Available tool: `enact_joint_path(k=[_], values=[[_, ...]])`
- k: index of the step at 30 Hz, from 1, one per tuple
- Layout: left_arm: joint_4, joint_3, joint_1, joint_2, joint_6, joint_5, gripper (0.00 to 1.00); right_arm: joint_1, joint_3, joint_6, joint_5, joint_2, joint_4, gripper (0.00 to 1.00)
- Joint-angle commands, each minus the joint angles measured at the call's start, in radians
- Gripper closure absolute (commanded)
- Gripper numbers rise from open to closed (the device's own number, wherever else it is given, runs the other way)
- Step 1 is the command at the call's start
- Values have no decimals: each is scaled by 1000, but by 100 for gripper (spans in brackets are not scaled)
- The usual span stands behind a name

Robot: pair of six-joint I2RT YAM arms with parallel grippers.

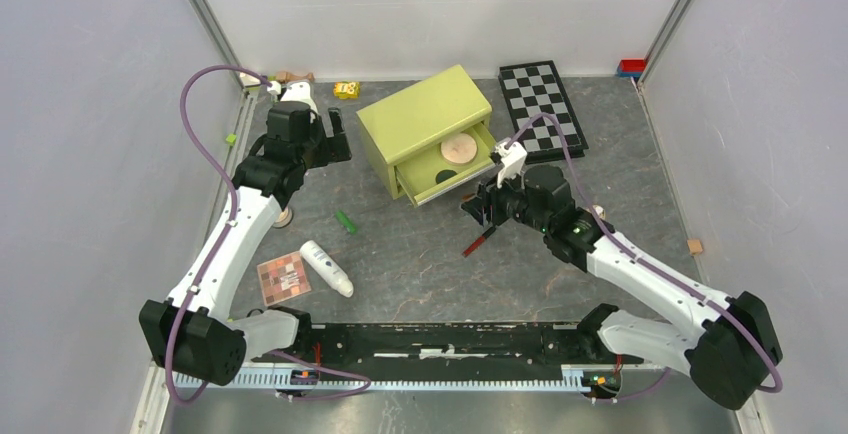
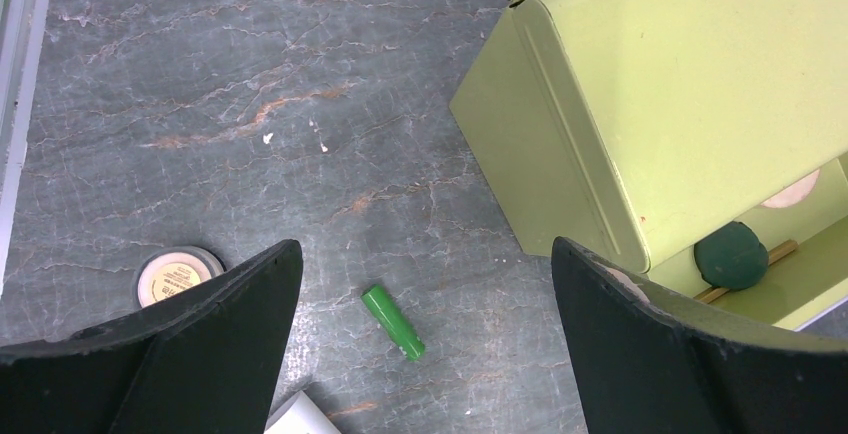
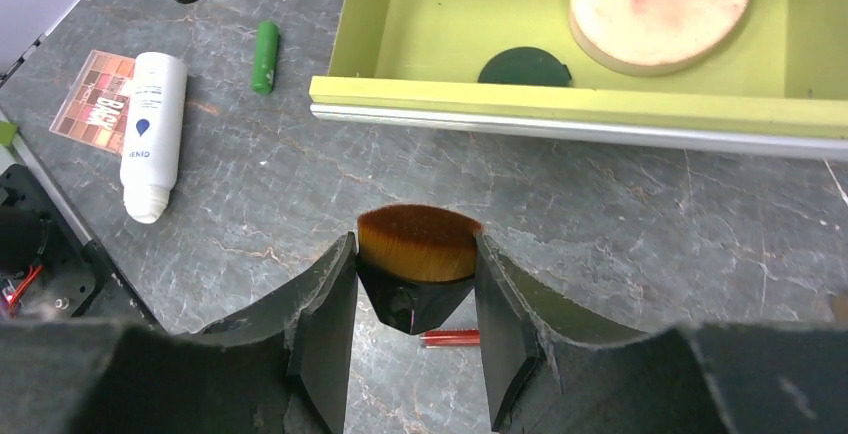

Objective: Organize the makeup
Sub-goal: Place the makeup brush in the drawer.

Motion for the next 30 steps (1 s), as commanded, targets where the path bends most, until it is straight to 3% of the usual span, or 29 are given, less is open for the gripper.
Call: enact_joint_path(k=[1, 7, 21, 25, 30], values=[[25, -4, -2, -7, 45, -21, 0, -27, 90, -36, -56, 63, 82, 63], [24, -4, -1, -5, 47, -23, 0, -39, 244, -41, 26, 196, 58, 64], [24, -6, -1, 8, 49, -27, 0, -40, 417, -12, -10, 480, 127, 60], [25, -6, -1, 10, 50, -29, 0, -39, 460, -2, -45, 541, 138, 52], [24, -5, -1, 13, 53, -32, 0, -38, 468, 1, -49, 540, 151, 34]])
